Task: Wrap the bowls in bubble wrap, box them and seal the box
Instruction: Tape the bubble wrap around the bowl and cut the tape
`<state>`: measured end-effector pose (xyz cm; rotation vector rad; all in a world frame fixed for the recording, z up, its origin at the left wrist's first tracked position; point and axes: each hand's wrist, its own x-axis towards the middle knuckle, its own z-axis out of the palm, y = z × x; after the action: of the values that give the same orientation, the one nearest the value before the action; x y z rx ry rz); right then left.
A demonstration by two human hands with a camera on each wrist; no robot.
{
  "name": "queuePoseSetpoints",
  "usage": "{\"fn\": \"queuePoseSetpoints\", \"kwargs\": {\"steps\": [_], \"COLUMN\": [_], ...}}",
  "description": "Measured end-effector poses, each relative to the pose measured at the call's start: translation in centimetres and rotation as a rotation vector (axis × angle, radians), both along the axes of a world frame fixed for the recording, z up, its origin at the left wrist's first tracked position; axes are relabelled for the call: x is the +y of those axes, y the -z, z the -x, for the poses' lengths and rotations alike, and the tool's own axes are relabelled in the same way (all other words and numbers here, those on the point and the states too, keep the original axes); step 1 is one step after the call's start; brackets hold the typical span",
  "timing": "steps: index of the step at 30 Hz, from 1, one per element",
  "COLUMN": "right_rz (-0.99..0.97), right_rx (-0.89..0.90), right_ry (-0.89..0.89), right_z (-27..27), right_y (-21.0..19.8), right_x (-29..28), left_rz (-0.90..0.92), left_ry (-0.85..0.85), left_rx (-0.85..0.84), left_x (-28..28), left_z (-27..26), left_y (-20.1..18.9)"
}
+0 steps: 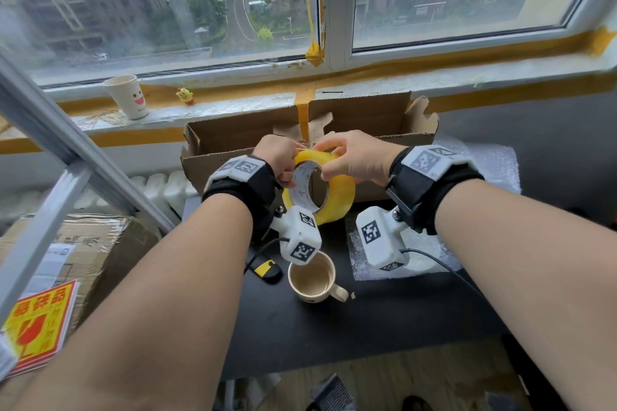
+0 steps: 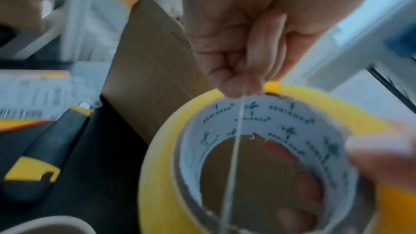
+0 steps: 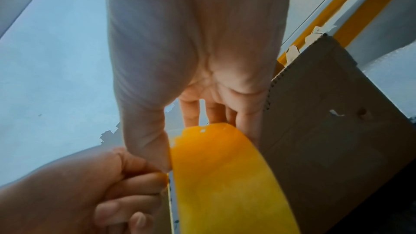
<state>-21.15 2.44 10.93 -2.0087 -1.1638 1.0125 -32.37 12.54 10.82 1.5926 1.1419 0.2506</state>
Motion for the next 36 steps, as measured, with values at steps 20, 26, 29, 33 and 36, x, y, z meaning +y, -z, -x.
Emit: {"fn": "queuePoseSetpoints", "kwargs": {"steps": [20,26,29,33,36], "right_rz": [-0.052,-0.034,0.004,0.049,0.047], "right_rx": [0.197,0.053,-0.003,-0.051,-0.042], "right_ry": [0.049,0.069,0.075,0.09,0.111], "right_z": [-0.3,-0.6,-1.0,-1.7,-2.0], "right_y": [-0.7,-1.0,-0.2,0.6,0.8], "right_x": [-0.7,-0.4,-0.6,-1.1,-1.1], "left_rz": [0.269,0.188,0.017,0.222,0.361], "left_ry": [-0.191,0.118,0.113,0.119,0.141], "left_rx": [-0.036,-0.028,-0.076,-0.345,-0.489], "left_x": [3.4,3.2,3.1,2.2,1.9], "left_z": [5.1,5.0,4.4,3.8,3.2], "left_y": [-0.4,-1.3,-1.0,-0.7,-1.2]}}
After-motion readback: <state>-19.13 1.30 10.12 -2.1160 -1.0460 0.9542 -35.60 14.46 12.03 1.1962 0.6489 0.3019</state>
